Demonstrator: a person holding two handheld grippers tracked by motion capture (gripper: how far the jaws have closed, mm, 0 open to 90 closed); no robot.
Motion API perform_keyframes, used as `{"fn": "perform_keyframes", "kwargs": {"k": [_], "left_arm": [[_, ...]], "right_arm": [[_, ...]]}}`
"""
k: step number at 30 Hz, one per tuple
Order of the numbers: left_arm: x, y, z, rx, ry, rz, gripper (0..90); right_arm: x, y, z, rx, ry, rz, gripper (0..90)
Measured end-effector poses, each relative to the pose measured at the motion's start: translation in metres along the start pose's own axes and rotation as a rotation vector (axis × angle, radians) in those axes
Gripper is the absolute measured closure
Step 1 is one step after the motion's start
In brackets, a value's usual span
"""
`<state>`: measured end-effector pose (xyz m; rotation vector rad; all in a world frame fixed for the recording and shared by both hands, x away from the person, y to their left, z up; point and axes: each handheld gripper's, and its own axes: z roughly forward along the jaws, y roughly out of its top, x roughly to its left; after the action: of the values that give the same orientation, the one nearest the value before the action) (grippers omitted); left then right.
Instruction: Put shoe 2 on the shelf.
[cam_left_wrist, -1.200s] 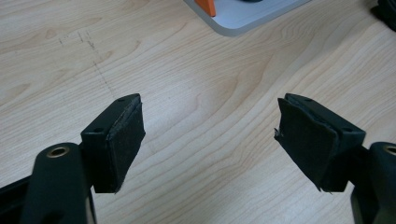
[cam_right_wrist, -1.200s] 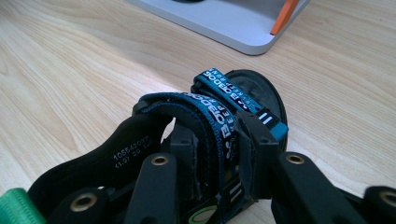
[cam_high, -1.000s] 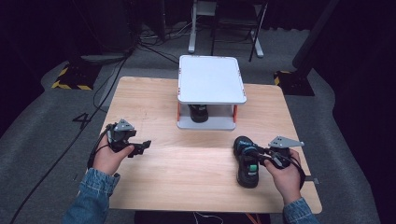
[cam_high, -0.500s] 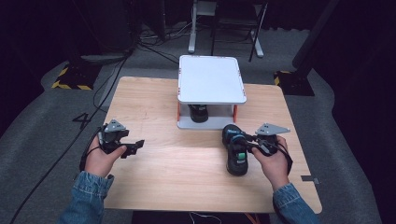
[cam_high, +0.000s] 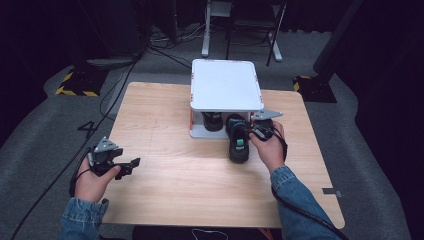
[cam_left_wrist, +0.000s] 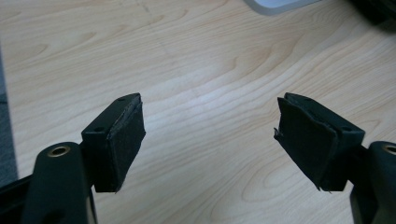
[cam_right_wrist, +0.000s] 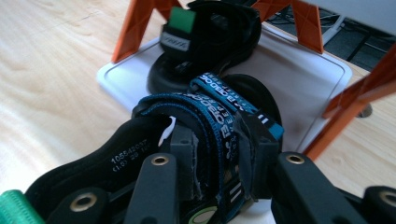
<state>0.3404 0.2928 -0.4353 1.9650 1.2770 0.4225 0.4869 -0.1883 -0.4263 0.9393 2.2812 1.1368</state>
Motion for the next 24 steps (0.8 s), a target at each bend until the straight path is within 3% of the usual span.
{"fn": "perform_keyframes", "kwargs": {"k": [7,8,9,12,17,19,24], "left_arm": [[0.007,-0.012,-0.011,0.004,0.021,-0.019,23.5],[0.007,-0.013,-0.011,0.003,0.025,-0.028,23.5],[0.007,-0.013,-0.011,0.007,0.024,-0.025,23.5],[0.005,-0.012,-0.009,0.01,0.021,-0.02,23.5],[-0.001,-0.007,-0.002,0.023,-0.002,-0.001,23.3],[-0.003,-0.005,0.001,0.025,-0.005,0.004,23.2],[-0.005,0.001,0.008,0.026,-0.018,0.011,23.2]], "right_arm": [[-0.01,0.001,0.022,-0.011,0.011,-0.015,68.2],[-0.01,0.0,0.024,-0.015,0.018,-0.012,65.8],[-0.012,-0.002,0.027,-0.013,0.016,-0.008,51.6],[-0.012,-0.003,0.024,-0.016,0.021,-0.002,45.6],[-0.007,-0.008,0.003,-0.043,0.01,0.009,37.5],[-0.004,-0.011,-0.007,-0.085,0.025,0.041,35.7],[0.005,-0.019,-0.037,-0.144,0.047,0.066,32.8]]}}
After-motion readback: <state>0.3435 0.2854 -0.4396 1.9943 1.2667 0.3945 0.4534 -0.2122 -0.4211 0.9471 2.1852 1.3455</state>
